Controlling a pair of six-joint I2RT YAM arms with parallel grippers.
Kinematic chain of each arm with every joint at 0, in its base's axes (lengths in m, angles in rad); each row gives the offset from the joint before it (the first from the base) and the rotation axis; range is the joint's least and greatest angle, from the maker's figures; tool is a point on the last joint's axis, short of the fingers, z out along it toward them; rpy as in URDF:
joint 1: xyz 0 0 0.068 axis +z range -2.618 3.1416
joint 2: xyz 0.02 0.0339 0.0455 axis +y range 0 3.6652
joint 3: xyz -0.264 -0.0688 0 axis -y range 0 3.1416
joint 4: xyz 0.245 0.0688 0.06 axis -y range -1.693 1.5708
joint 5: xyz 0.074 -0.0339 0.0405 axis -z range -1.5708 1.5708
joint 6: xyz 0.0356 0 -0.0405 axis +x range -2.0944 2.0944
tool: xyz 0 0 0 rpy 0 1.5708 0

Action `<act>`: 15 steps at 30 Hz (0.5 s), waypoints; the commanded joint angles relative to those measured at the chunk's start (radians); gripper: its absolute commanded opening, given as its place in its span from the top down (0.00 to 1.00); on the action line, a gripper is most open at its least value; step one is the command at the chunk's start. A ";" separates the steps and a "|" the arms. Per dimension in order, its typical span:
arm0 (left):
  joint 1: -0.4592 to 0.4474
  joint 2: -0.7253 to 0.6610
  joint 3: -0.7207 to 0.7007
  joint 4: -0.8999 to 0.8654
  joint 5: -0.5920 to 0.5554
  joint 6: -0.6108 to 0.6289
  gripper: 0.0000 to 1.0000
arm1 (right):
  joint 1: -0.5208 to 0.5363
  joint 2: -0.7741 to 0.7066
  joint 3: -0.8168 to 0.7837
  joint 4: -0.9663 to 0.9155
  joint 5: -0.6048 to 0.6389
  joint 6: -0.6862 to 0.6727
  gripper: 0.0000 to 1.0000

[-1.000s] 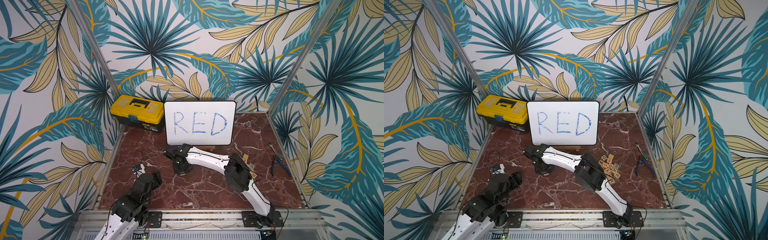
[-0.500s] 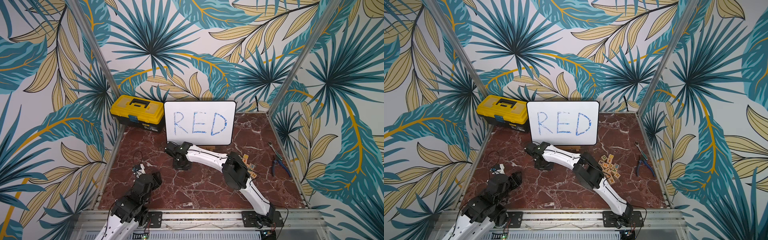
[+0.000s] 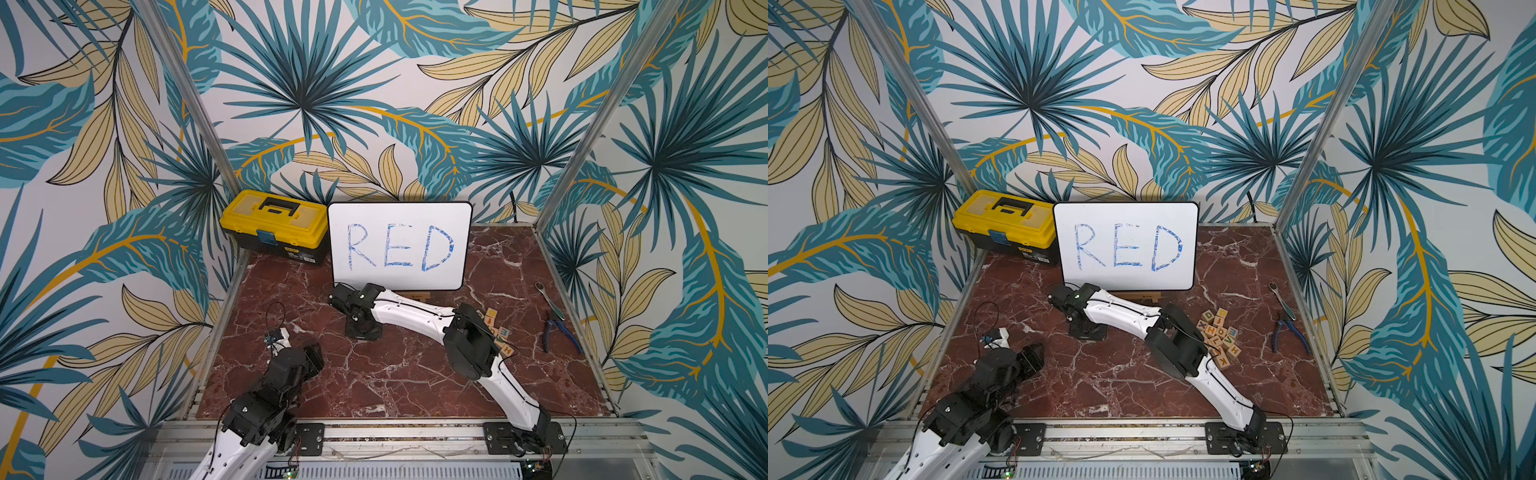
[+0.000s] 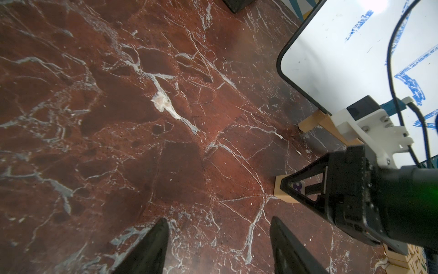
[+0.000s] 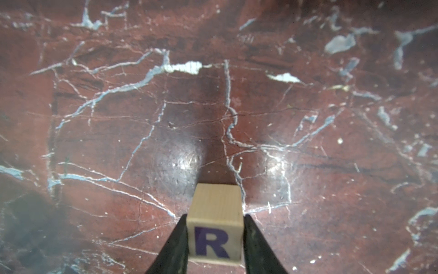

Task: Assemble the uppercase word "red" with letter blocks
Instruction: Adjust the letter block at the center of the board.

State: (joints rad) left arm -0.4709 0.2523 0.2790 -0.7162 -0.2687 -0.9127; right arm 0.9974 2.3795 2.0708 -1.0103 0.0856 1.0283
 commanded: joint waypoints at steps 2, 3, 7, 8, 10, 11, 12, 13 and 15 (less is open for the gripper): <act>0.005 -0.007 -0.029 -0.006 -0.004 0.006 0.31 | 0.004 0.019 0.033 -0.053 0.010 -0.022 0.56; 0.005 -0.008 -0.029 -0.006 -0.005 0.006 0.31 | 0.004 0.017 0.033 -0.054 0.012 -0.023 0.56; 0.005 -0.008 -0.029 -0.006 -0.006 0.006 0.31 | 0.004 -0.003 0.036 -0.072 0.031 -0.030 0.55; 0.005 -0.008 -0.028 -0.005 -0.006 0.006 0.31 | 0.005 -0.012 0.036 -0.074 0.039 -0.033 0.55; 0.004 -0.009 -0.025 -0.005 -0.007 0.007 0.31 | 0.004 -0.044 0.037 -0.083 0.066 -0.047 0.55; 0.005 -0.009 -0.024 -0.005 -0.010 0.006 0.31 | 0.004 -0.061 0.036 -0.090 0.084 -0.053 0.55; 0.005 -0.010 -0.023 -0.004 -0.012 0.006 0.31 | 0.004 -0.084 0.036 -0.097 0.108 -0.062 0.55; 0.005 -0.011 -0.020 -0.002 -0.011 0.010 0.31 | 0.003 -0.106 0.038 -0.105 0.125 -0.071 0.55; 0.004 -0.009 -0.014 0.001 -0.010 0.016 0.31 | 0.004 -0.154 0.039 -0.114 0.148 -0.090 0.54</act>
State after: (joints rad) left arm -0.4709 0.2523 0.2790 -0.7158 -0.2691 -0.9119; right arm 0.9974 2.3425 2.0945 -1.0748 0.1596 0.9756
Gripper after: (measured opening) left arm 0.687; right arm 0.454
